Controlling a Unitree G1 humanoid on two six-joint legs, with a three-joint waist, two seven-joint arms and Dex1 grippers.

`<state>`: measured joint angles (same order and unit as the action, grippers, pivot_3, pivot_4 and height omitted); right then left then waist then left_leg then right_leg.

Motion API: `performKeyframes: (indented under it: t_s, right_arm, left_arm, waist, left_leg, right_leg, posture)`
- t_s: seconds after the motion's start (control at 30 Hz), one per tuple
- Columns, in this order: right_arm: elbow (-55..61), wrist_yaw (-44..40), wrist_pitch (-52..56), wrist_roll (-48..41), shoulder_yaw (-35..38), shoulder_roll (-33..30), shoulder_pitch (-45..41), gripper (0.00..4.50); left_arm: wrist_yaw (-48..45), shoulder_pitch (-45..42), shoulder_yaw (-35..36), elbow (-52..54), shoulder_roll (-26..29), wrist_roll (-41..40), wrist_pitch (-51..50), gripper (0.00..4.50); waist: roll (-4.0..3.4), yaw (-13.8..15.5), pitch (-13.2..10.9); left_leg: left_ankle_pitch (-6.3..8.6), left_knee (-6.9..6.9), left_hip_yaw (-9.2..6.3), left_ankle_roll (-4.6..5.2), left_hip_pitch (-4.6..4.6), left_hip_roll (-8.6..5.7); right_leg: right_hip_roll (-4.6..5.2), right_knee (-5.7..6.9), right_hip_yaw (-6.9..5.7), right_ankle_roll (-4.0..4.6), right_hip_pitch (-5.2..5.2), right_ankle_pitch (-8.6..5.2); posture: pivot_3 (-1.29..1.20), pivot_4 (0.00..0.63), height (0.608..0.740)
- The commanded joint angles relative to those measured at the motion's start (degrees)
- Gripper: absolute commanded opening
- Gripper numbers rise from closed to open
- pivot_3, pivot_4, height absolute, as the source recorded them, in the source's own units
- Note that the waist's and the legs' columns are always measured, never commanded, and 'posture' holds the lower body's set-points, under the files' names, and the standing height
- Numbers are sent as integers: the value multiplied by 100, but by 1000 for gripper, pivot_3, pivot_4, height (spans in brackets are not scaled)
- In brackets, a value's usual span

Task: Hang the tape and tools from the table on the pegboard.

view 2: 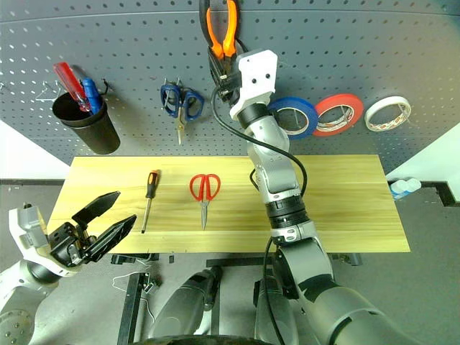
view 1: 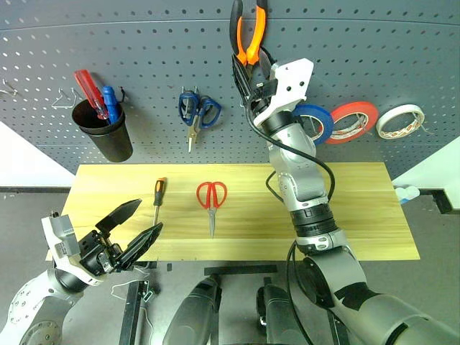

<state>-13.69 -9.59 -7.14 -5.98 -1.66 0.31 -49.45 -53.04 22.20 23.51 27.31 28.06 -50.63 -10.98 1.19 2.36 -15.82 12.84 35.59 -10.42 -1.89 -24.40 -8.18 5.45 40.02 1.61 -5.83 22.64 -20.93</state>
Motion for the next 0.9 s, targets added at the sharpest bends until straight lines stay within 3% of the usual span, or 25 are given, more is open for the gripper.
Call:
performKeyframes:
  t_s: [0.03,0.23,0.3,0.67,0.9]
  right_arm:
    - [118,-23,18,-82,58,49,-224,2044]
    - [55,24,96,-43,114,20,-274,4002]
    - [74,39,121,-25,110,10,-267,4453]
    - [219,75,358,52,59,-20,-228,4453]
    - [940,0,858,69,-6,-154,70,4453]
  left_arm:
    - [-14,-27,61,67,13,-15,22,4500]
    - [-68,-180,-11,-120,-26,80,67,4500]
    - [-93,-206,-16,-159,-37,101,79,4500]
    - [-247,-395,-54,-385,-72,194,97,4500]
    - [-346,-474,-144,-478,-116,227,100,4500]
  waist:
    - [0,-2,0]
    - [-1,0,0]
    - [-1,6,0]
    - [0,0,0]
    - [1,16,1]
  left_leg:
    - [0,-1,0,0,0,0]
    - [-2,-4,-1,-1,1,1]
    - [-6,-5,-2,7,2,1]
    - [-37,-47,-10,13,5,3]
    - [-39,-51,-12,10,2,3]
  right_leg:
    - [0,0,0,0,0,0]
    - [-1,0,0,3,2,2]
    - [-1,0,-2,7,1,6]
    - [0,0,-4,20,17,25]
    - [0,-3,-5,21,21,25]
  posture:
    - [266,331,740]
    - [256,319,740]
    - [256,319,740]
    - [247,305,740]
    - [231,292,740]
